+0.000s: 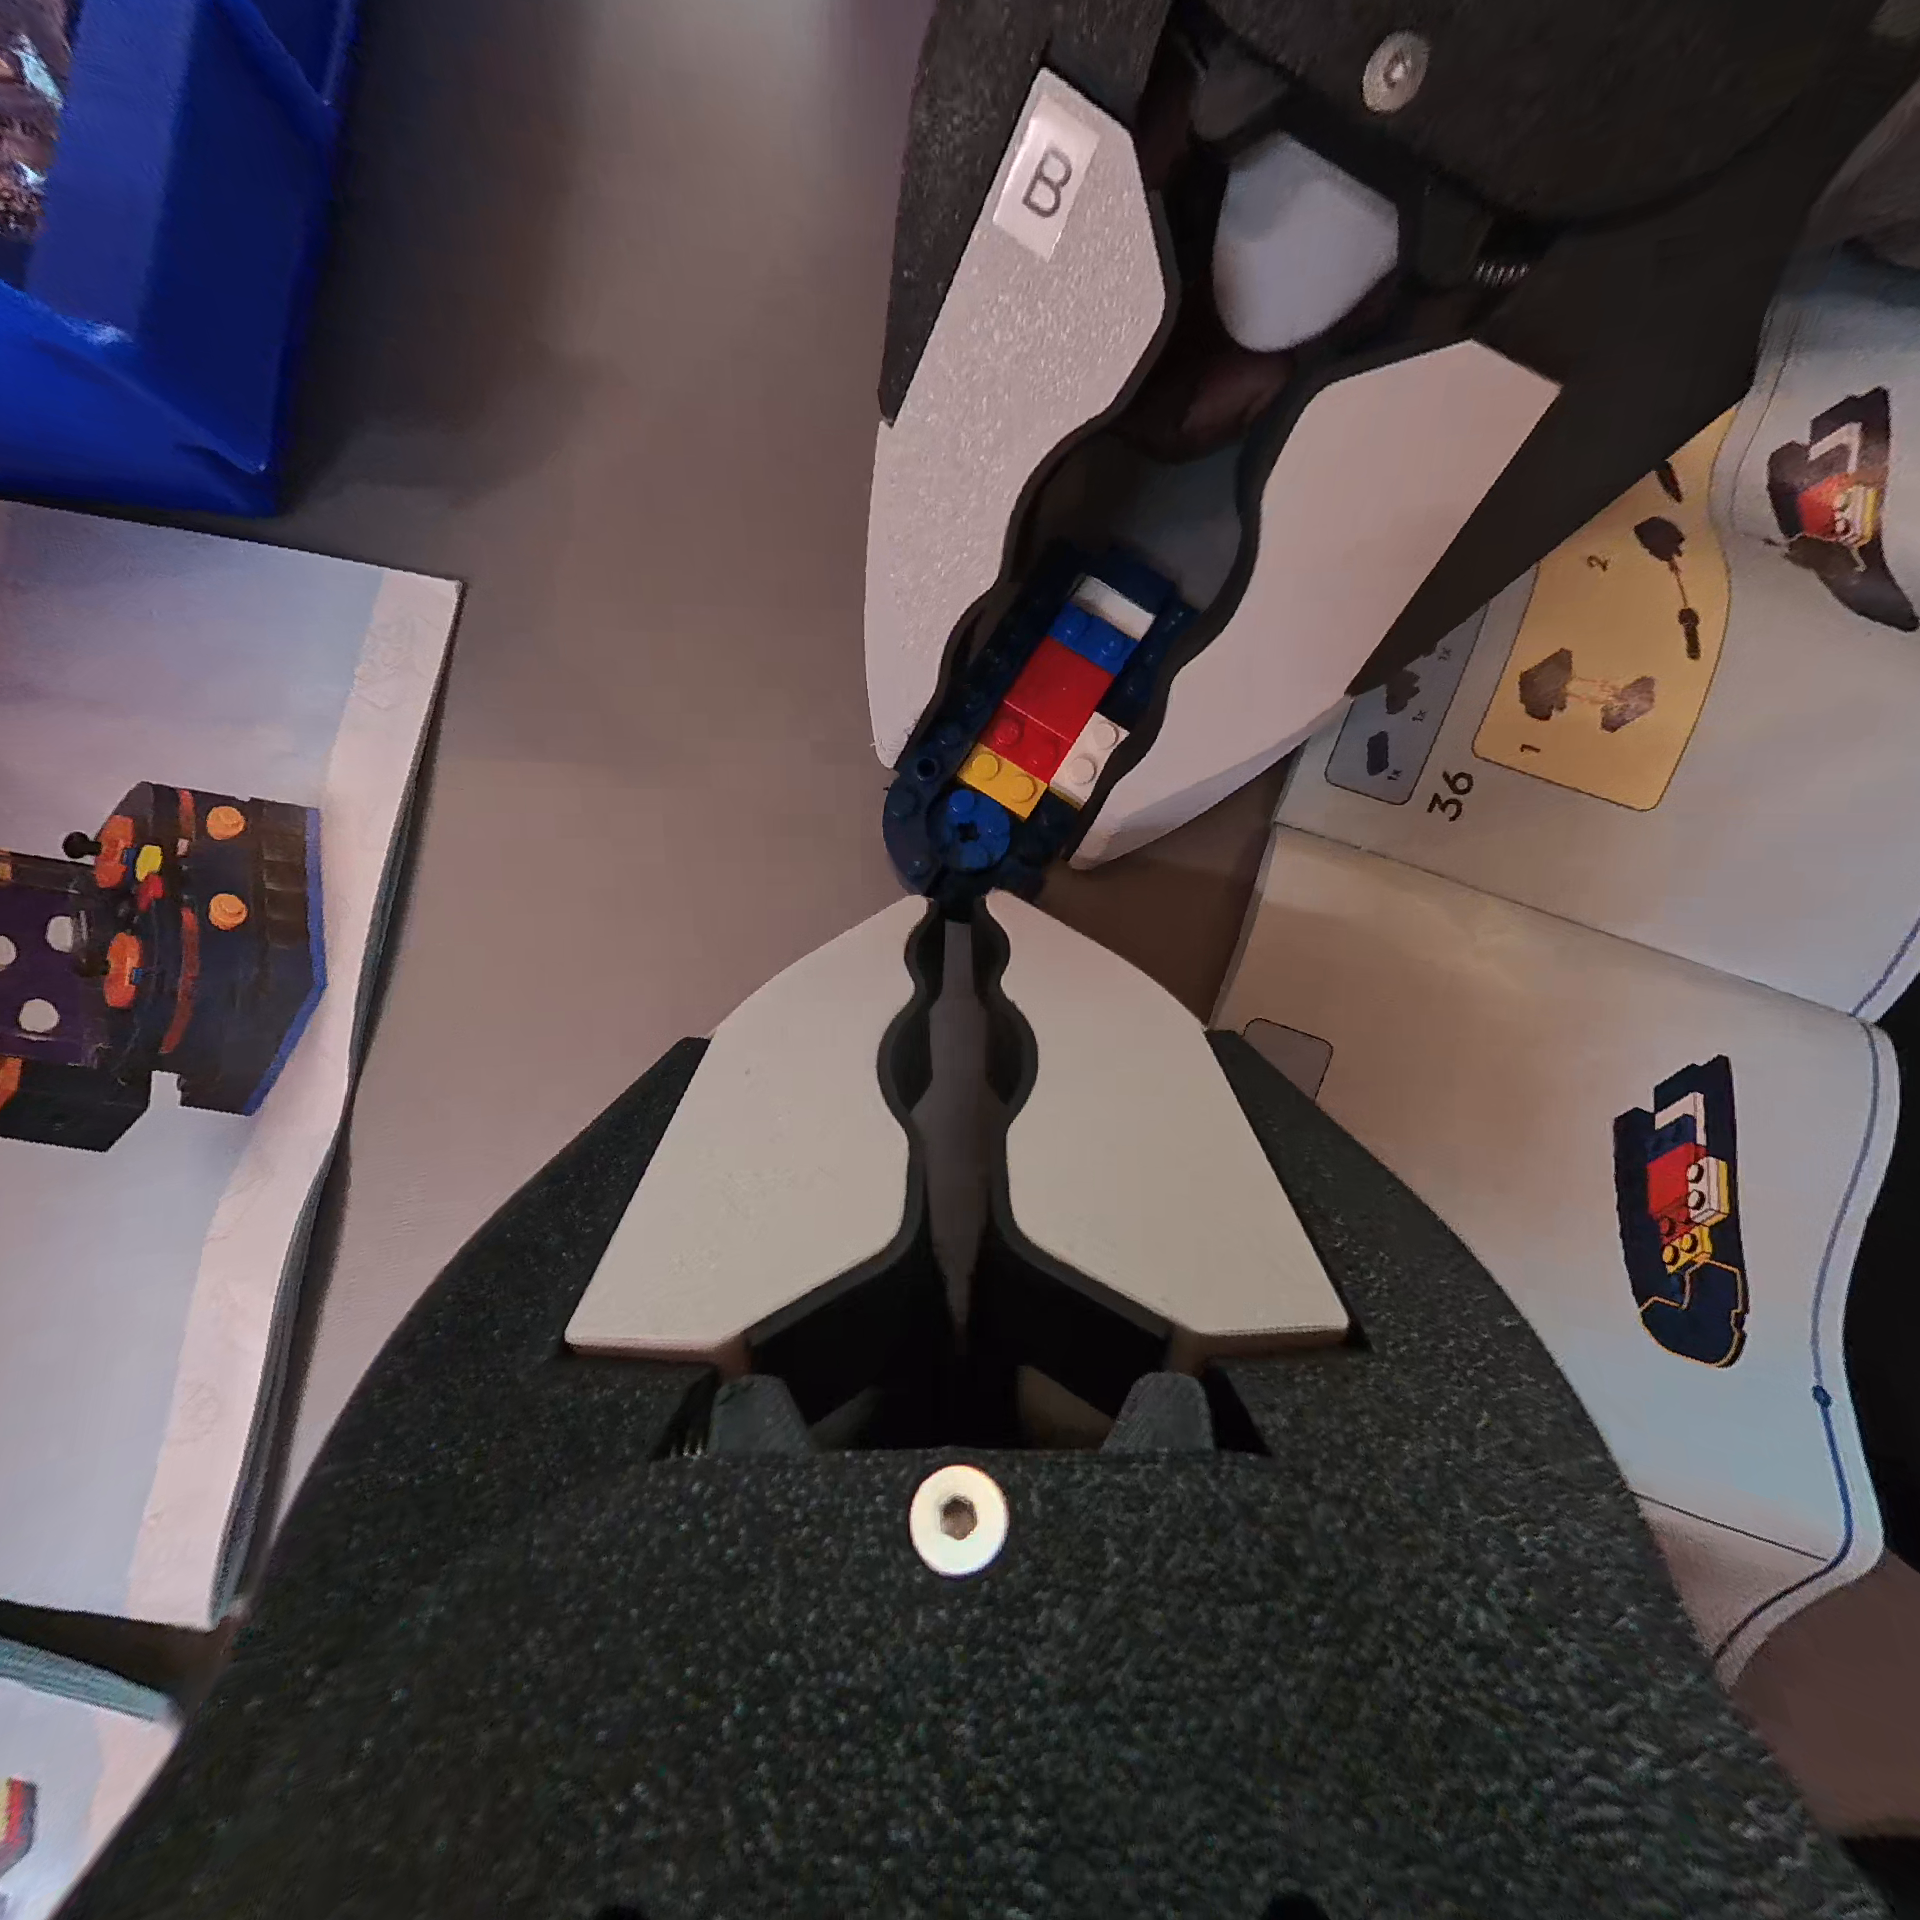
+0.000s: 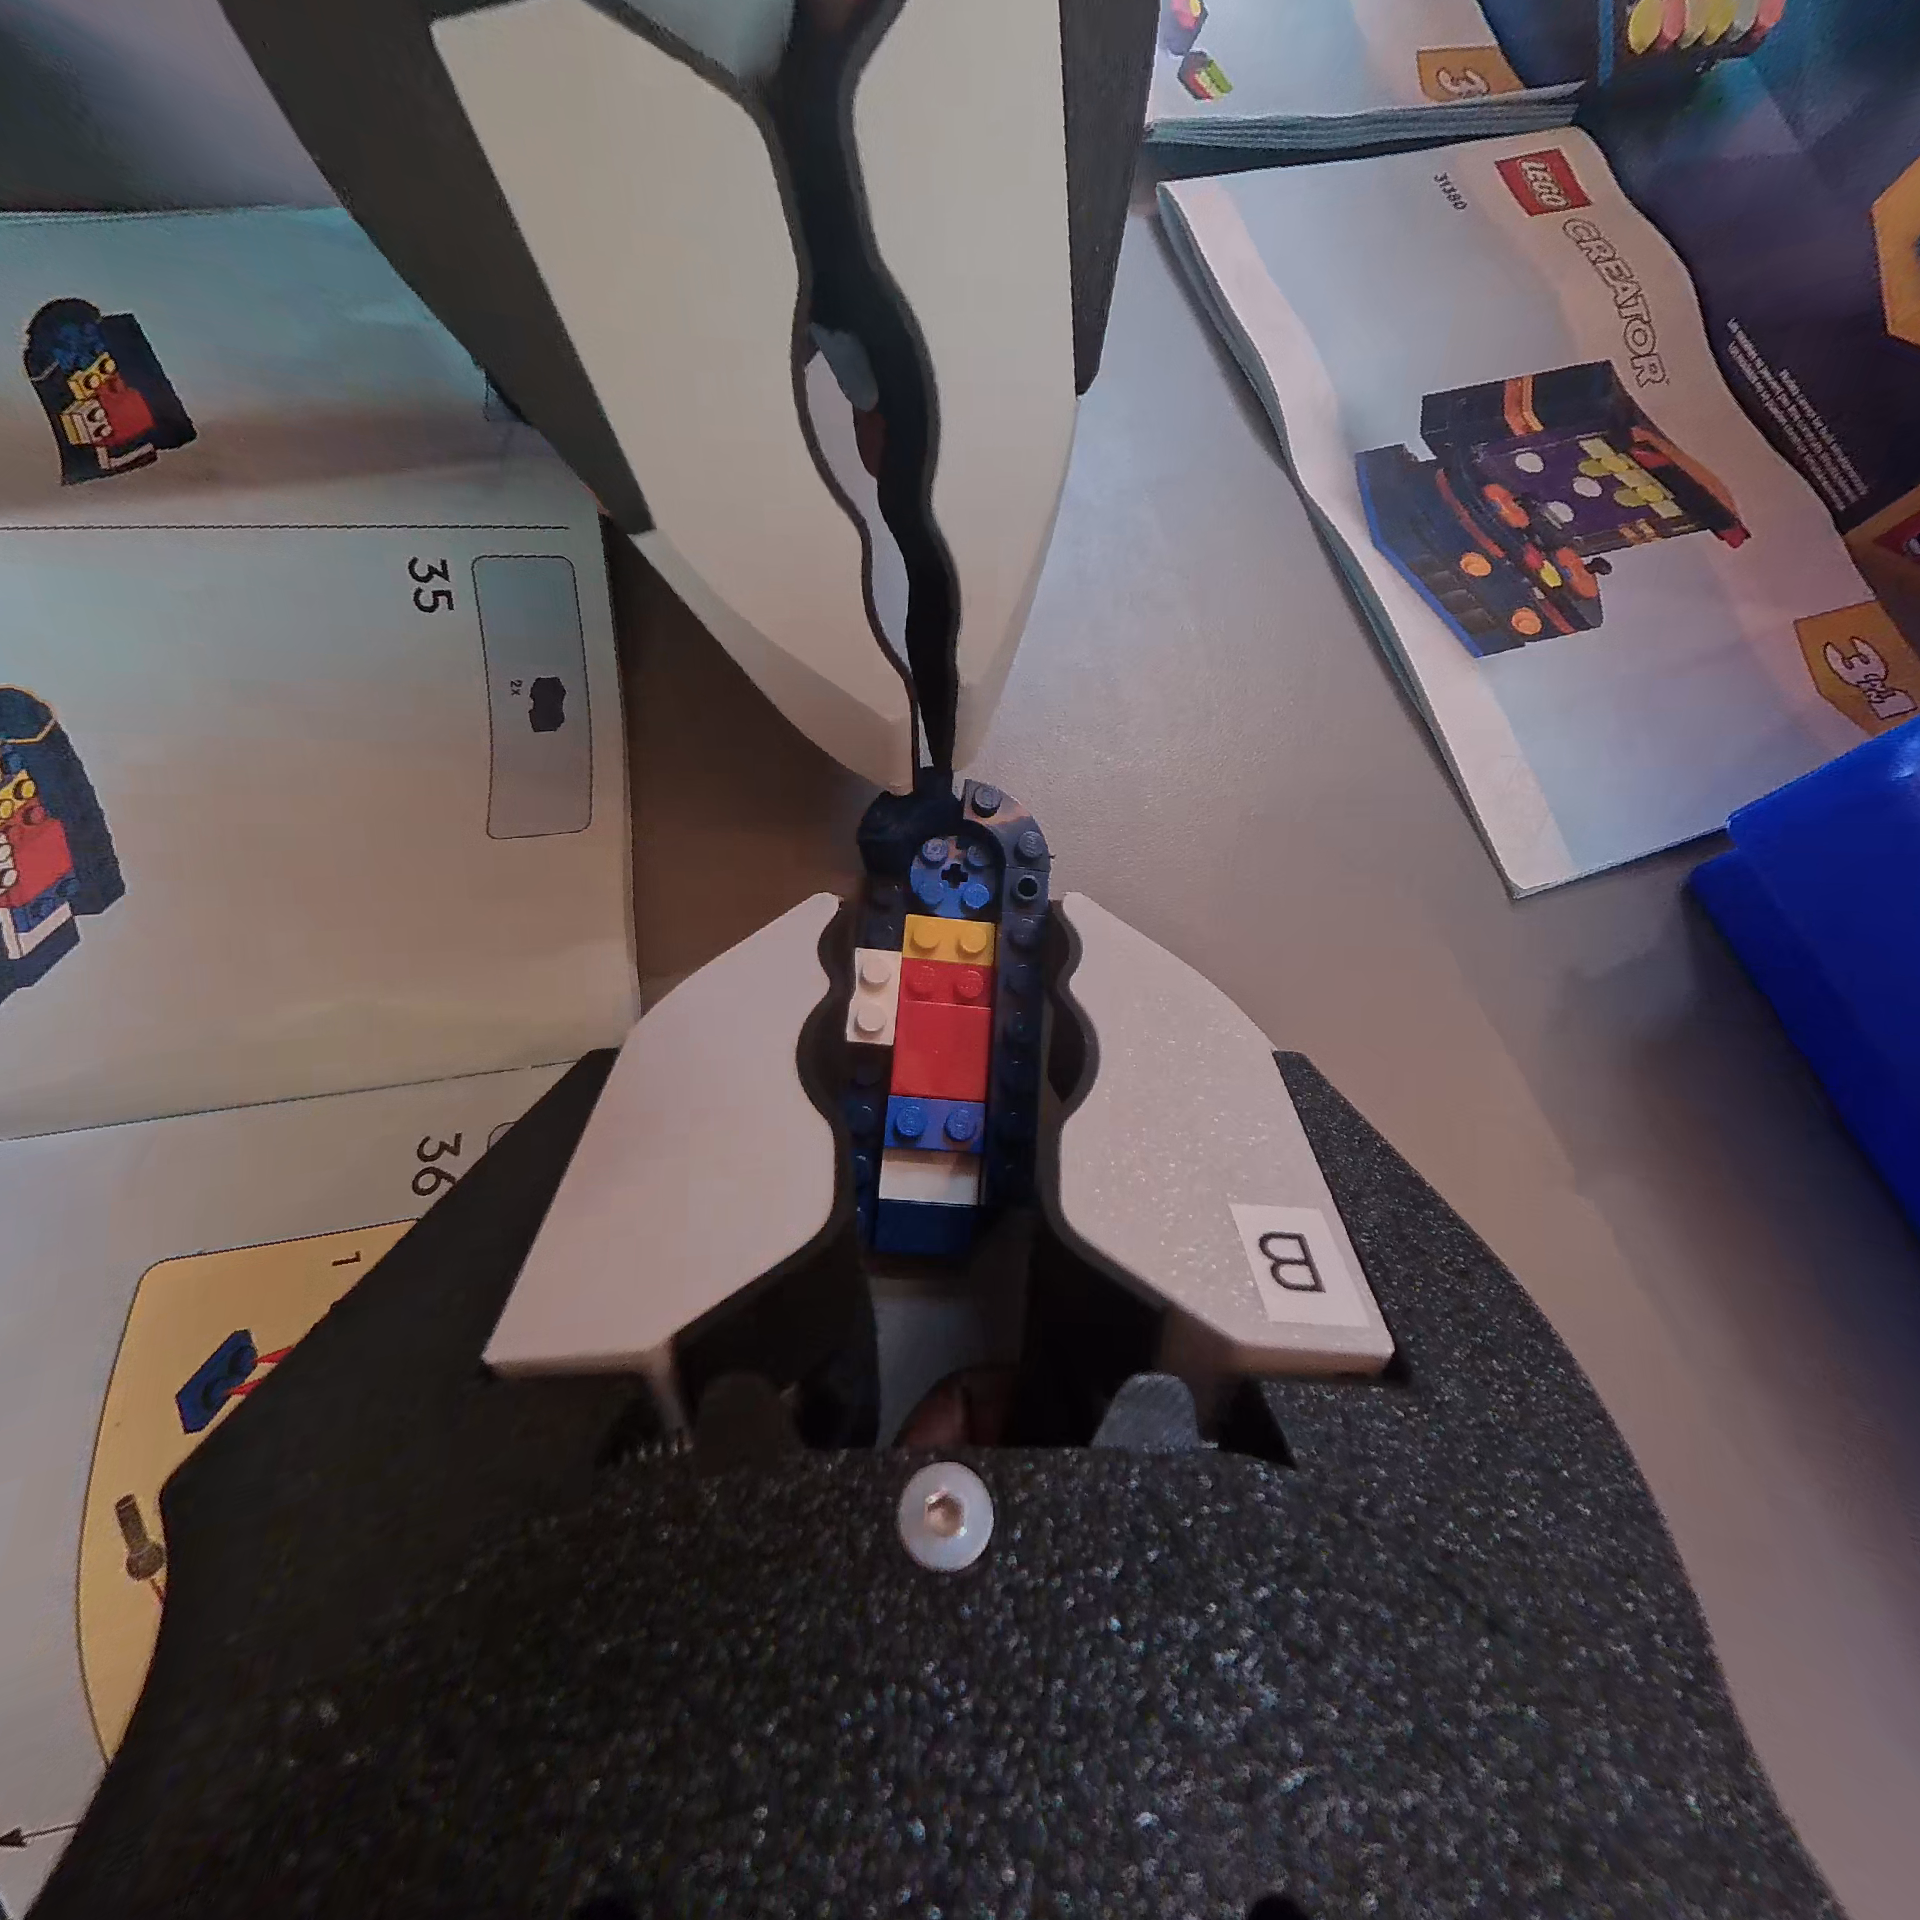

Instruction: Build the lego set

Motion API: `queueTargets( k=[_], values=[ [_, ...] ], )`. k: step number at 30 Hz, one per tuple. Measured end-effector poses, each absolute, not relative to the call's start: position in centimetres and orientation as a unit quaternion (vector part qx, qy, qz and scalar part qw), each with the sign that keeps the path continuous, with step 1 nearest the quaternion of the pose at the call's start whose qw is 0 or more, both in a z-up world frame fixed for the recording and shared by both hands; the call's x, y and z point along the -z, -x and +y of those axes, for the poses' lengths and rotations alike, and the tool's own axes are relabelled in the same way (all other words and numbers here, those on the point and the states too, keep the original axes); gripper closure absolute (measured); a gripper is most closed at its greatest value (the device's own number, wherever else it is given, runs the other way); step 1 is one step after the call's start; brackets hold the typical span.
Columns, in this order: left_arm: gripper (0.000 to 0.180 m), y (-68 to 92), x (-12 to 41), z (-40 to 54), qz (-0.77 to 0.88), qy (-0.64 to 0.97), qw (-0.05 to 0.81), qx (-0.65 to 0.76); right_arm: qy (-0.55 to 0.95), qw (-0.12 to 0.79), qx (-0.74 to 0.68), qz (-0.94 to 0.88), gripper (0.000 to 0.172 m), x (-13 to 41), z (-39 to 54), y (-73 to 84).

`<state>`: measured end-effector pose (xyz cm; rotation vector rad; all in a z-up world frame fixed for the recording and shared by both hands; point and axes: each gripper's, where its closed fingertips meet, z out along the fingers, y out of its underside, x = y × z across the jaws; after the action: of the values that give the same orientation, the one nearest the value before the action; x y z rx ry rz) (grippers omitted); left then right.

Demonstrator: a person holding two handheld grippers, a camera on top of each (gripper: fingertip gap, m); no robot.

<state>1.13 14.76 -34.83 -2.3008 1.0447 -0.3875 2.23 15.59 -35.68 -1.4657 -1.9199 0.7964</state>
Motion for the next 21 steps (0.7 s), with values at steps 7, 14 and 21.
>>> queueTargets(
  k=[7, 14, 21],
  values=[
    [0.177, -1.13, 34.84, 14.91, 0.421, 0.859, 0.273, 0.100, 0.554, 0.292, -0.300, -0.719, 0.136, 35.70, 15.62, -2.26],
    [0.177, -1.14, 34.85, 14.95, 0.436, 0.861, 0.251, 0.076, 0.556, 0.291, -0.301, -0.718, 0.136, 35.72, 15.63, -2.27],
    [0.177, -1.17, 34.87, 15.19, 0.450, 0.864, 0.222, 0.048, 0.562, 0.292, -0.299, -0.714, 0.136, 35.73, 15.81, -2.29]
  ],
)
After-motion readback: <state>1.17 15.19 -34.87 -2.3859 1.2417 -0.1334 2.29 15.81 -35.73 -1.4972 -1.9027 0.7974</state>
